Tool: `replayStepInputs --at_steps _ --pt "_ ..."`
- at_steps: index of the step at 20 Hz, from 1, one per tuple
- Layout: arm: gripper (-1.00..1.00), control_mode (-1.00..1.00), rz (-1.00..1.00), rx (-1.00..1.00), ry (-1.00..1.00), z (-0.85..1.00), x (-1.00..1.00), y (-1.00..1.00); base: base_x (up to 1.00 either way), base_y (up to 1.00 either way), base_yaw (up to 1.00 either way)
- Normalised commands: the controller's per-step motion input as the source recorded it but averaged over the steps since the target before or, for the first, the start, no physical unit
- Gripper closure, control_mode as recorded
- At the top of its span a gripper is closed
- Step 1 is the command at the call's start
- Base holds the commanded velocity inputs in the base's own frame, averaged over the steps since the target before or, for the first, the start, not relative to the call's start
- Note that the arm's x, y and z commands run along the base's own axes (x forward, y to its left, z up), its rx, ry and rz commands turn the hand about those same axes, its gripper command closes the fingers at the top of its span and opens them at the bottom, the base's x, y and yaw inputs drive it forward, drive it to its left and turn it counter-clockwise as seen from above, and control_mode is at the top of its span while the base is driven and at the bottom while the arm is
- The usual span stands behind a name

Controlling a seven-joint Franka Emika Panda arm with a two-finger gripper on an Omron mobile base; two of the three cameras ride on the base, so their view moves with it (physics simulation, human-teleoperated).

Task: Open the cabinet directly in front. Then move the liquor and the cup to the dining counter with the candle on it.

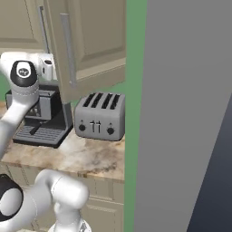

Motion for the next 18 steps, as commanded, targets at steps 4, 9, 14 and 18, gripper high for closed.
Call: replayStepInputs --at_steps 4,9,14,18 --pt "-1.0 -1.0 -0.25 0.26 0.0 0.0 -0.71 -1.0 0.0 0.0 0.0" --pt "-1.0 -1.0 -0.2 0.19 0.02 -0.11 -0.31 -1.0 0.0 0.0 0.0" --pt "-1.0 -1.0 0.06 0.03 0.0 -0.12 0.18 -0.56 0.0 0.0 0.0" --pt "-1.0 -1.0 0.5 -0.15 -0.01 -0.19 -0.32 0.81 0.0 0.0 0.0"
